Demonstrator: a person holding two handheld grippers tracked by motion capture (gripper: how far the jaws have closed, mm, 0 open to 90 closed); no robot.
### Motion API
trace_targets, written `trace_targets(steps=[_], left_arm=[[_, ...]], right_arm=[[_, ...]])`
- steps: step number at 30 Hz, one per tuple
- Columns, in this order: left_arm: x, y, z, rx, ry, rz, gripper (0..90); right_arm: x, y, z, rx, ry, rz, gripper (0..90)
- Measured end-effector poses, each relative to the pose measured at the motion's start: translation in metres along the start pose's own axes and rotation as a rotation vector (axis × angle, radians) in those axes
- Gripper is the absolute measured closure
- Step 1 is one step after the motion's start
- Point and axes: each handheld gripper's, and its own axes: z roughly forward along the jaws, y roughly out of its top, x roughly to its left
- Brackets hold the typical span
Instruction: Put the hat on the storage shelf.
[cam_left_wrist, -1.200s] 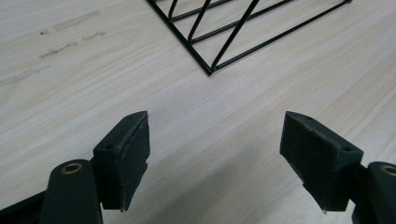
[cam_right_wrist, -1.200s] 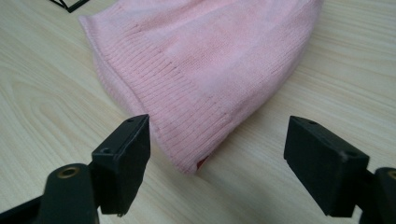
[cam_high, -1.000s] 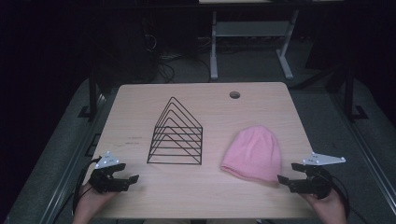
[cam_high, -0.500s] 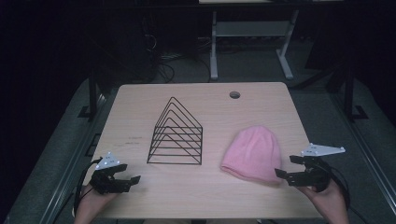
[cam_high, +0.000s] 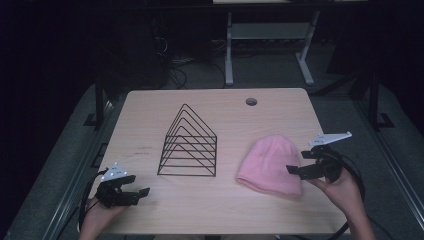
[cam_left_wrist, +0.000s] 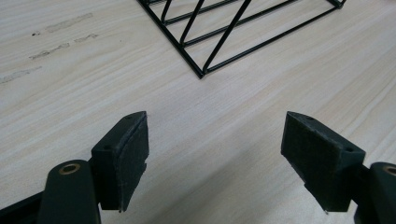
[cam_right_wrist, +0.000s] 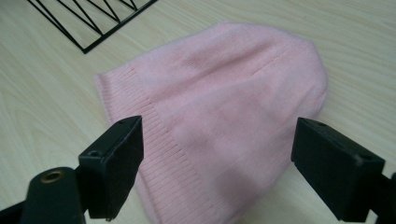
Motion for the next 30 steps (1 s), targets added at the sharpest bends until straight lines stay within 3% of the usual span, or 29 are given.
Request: trace_targets(steps=[8,14,29,30], left_arm=[[0.002,0.000,0.000,0.007,-0.001,0.011,23.5],[0.001,0.000,0.001,0.020,-0.010,0.022,23.5],[0.003,-0.001,0.002,0.028,-0.004,0.025,23.5],[0.003,-0.001,0.001,0.027,-0.003,0.026,23.5]], right_arm=[[-0.013,0.023,0.011,0.052,-0.004,-0.013,16.6],[-0.028,0.033,0.026,0.094,0.002,0.003,17.0],[-0.049,0.056,0.053,0.161,-0.009,0.024,17.2],[-0.053,0.058,0.057,0.172,-0.007,0.033,21.0]])
